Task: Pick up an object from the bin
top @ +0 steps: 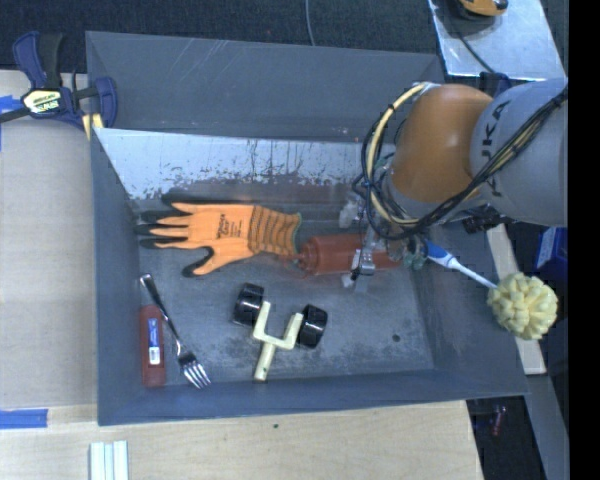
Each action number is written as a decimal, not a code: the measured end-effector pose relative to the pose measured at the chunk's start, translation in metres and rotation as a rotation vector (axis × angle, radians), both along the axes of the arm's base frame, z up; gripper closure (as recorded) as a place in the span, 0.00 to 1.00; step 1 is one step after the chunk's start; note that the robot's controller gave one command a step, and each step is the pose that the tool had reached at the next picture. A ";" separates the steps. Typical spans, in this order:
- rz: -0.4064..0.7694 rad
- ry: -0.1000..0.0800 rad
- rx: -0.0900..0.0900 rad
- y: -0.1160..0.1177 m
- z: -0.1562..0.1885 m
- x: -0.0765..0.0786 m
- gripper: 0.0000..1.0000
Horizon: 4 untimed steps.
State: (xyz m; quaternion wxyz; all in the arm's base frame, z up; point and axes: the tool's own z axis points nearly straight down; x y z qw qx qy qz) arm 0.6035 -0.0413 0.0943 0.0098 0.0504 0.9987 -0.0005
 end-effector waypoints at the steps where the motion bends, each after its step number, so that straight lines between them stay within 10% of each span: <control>1: 0.073 0.001 -0.001 -0.015 -0.024 0.014 1.00; 4: 0.240 -0.002 -0.005 0.049 -0.024 0.018 1.00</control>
Offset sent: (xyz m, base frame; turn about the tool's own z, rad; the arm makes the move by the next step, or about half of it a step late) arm 0.0000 0.0000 0.0000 0.0000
